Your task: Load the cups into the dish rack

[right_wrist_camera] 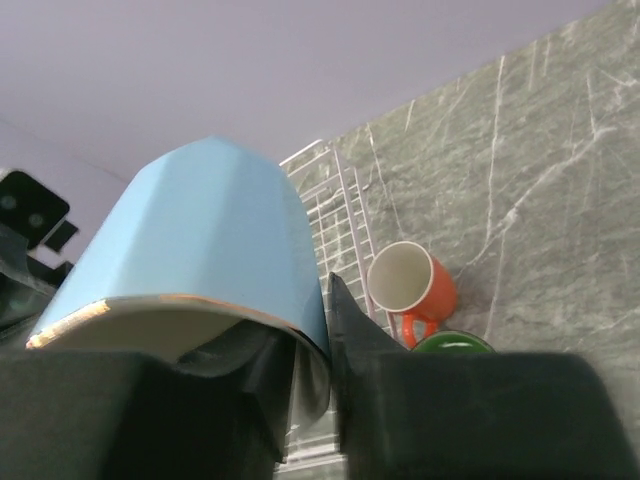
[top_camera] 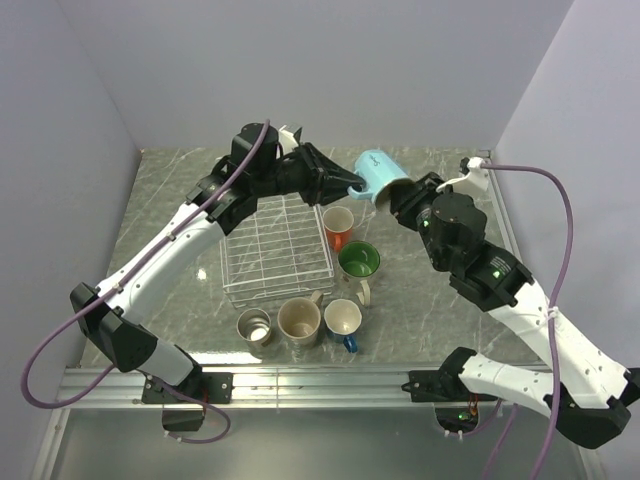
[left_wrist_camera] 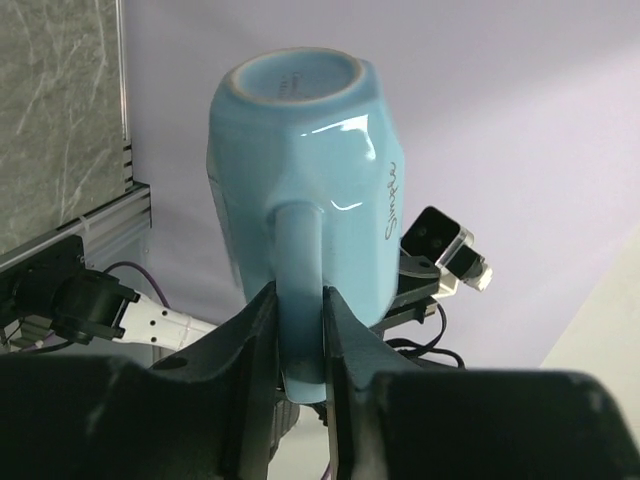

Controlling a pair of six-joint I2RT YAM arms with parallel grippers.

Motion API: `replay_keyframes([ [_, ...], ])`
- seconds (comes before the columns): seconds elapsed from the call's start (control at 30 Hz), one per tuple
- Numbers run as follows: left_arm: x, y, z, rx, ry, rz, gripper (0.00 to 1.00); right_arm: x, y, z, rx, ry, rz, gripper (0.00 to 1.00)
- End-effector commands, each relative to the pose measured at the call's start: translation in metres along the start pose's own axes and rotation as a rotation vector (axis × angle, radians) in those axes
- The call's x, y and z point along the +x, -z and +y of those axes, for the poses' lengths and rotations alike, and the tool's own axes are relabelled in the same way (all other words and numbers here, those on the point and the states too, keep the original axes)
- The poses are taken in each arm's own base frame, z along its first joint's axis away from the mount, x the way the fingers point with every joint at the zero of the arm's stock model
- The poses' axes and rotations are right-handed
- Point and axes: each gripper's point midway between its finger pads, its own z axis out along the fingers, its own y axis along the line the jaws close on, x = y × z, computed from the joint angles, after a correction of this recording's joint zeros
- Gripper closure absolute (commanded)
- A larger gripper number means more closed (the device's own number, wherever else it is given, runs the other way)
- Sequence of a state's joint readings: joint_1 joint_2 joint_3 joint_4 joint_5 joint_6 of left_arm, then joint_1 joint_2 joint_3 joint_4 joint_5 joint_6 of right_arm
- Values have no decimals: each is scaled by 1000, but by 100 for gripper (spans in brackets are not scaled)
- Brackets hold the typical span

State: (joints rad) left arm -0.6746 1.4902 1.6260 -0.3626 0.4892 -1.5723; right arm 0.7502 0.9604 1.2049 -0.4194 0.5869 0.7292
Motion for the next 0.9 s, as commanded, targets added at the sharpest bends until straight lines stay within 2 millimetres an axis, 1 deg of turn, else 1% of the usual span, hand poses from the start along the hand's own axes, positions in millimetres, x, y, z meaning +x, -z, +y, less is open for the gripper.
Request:
replay_keyframes([
  [0.0,19,32,-56,143,-59,20,100,0,-8,15,-33,-28,-13,56],
  [0.03,15,35,-51,121,-69,1,100,2,-8,15,-35,-24,-6,36],
  [0.07,12,40,-51,117,-79,-18,100,5,-9,16,-39,-18,3,29],
  [0.13,-1,44,-41,78,-95,-69,100,7,-11,18,-40,-9,14,21],
  [0.2,-8,52,-37,60,-112,-105,100,9,-12,20,-45,0,27,20],
  [0.23,-15,53,-28,29,-122,-136,100,12,-15,21,-43,5,36,20],
  [0.3,-23,59,-22,-3,-136,-173,100,12,-15,24,-52,11,44,20],
  [0.4,-44,73,-8,-84,-183,-270,100,16,-16,26,-59,31,66,20],
  [0.43,-51,78,-7,-98,-195,-296,100,18,-16,25,-57,35,73,20],
  [0.47,-59,83,-8,-110,-235,-336,100,19,-15,23,-52,42,80,20],
  [0.5,-69,90,-2,-143,-240,-369,100,21,-14,21,-47,47,87,20],
  [0.53,-74,96,-4,-154,-286,-398,100,22,-13,19,-46,53,91,19],
  [0.57,-90,103,-1,-189,-301,-460,100,24,-11,15,-37,63,98,19],
  [0.6,-97,108,7,-238,-312,-492,100,24,-9,13,-33,68,98,19],
  [0.63,-104,115,5,-262,-364,-526,100,22,-6,10,-30,72,95,19],
  [0.67,-121,122,10,-310,-380,-598,100,24,-5,5,-17,82,103,19],
  [0.7,-128,126,12,-336,-402,-631,100,21,0,3,-18,83,97,19],
  [0.73,-132,128,14,-360,-457,-636,100,23,1,-2,-11,90,100,19],
  [0.77,-143,132,15,-389,-484,-689,100,23,4,-7,4,102,103,19],
  [0.8,-155,139,17,-419,-513,-753,100,20,8,-10,3,100,98,19],
  [0.83,-167,138,23,-443,-572,-786,100,22,10,-13,8,107,103,19],
  [0.87,-170,139,19,-428,-618,-813,100,23,13,-19,24,118,111,19],
])
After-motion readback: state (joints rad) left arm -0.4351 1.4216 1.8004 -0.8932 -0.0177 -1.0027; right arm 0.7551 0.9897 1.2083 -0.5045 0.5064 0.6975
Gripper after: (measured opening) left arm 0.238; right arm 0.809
